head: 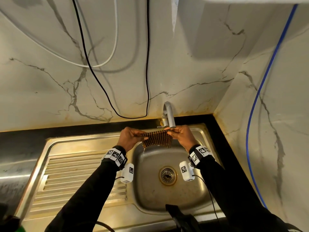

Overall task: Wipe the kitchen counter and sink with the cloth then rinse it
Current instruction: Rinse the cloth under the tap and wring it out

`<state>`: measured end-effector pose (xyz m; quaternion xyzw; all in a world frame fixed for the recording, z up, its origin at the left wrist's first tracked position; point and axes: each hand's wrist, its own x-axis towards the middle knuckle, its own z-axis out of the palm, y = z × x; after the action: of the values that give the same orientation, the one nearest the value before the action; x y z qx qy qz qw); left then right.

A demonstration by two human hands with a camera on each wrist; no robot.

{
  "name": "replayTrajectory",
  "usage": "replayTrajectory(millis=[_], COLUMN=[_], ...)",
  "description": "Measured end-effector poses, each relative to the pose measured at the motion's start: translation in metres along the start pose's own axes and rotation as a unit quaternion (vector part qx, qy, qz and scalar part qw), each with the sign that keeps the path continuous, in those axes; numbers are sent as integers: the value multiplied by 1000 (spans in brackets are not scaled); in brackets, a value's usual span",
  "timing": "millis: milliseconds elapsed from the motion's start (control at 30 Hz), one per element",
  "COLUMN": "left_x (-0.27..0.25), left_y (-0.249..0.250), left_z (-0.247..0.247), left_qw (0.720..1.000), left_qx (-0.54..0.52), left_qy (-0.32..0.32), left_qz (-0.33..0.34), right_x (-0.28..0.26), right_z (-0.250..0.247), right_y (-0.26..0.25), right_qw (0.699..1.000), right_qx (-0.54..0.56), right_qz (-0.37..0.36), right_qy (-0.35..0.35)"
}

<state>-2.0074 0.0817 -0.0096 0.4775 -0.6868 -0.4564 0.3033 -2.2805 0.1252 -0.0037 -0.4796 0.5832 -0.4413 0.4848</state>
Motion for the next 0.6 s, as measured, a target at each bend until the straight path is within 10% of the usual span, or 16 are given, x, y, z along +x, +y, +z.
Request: replayTrajectory(millis=[600], left_x=[14], left_y=[-5], left_z=[7], left_qw=[994], left_qx=[106], left_qy=[-38], left_qz=[10], right_x=[-1], right_z=[-6], right_y=[-3], right_qw=[1000], right_qx=[17], right_qz=[6], right_qy=[6])
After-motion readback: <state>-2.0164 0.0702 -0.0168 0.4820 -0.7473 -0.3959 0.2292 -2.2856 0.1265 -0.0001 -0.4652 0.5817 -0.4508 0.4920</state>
